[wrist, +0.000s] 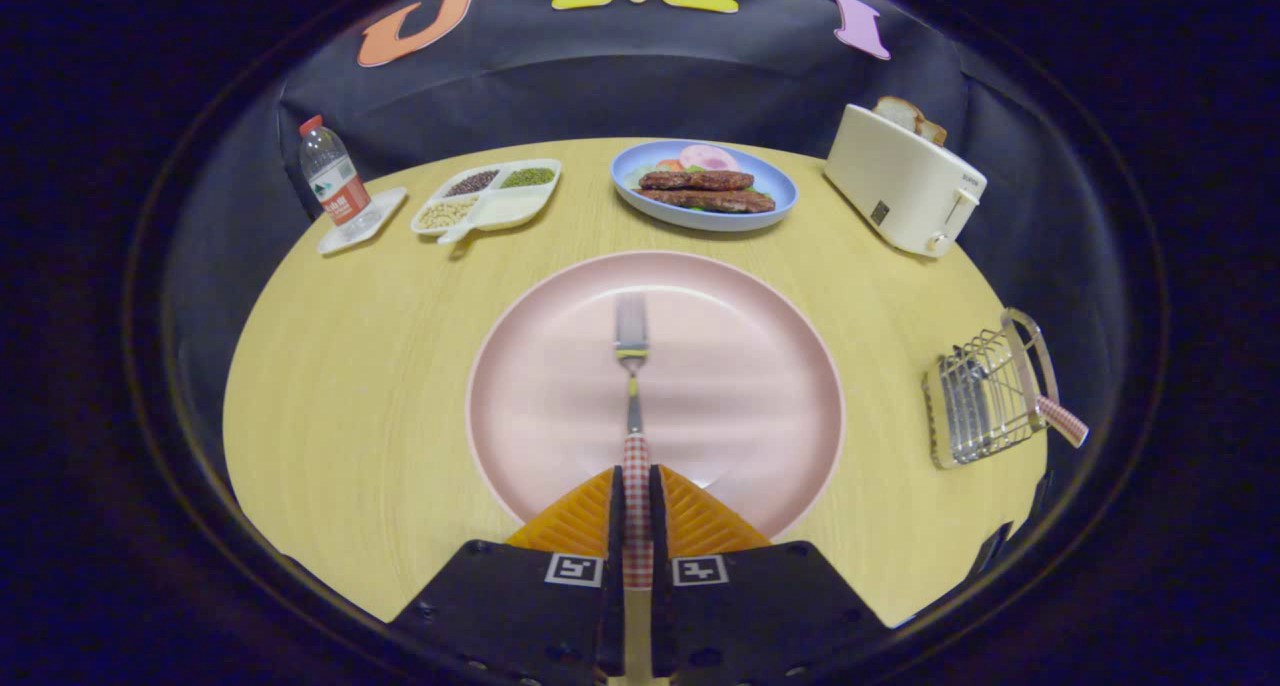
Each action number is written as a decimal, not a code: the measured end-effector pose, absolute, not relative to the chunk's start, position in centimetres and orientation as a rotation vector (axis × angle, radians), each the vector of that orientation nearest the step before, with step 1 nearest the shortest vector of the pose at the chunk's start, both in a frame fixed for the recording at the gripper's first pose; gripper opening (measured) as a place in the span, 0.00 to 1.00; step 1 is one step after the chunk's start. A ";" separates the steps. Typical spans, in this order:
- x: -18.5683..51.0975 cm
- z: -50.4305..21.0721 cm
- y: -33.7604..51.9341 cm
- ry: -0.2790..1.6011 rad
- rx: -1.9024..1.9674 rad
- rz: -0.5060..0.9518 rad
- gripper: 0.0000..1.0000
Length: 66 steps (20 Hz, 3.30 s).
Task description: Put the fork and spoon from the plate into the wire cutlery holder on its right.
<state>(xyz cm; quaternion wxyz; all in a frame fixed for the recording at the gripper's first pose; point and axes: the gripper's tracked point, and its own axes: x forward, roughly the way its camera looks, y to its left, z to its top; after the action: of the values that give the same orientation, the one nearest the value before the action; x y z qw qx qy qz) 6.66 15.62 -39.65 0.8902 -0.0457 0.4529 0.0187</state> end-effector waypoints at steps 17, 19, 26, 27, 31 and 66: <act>2.3 -20.8 2.6 1.081 0.123 0.042 0.04; 2.1 -19.2 -0.8 1.132 0.167 0.016 0.04; 2.3 -20.6 -8.5 1.359 0.088 -0.073 0.04; 2.1 -21.2 -8.8 1.391 0.071 -0.077 0.04; 1.7 -23.4 -8.7 1.524 0.093 -0.082 0.04; 8.9 -25.8 -8.8 1.503 0.137 -0.146 0.44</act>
<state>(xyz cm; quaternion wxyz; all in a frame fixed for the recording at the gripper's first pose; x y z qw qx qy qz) 8.89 -8.79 -25.82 0.7261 0.0620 0.6816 -0.0663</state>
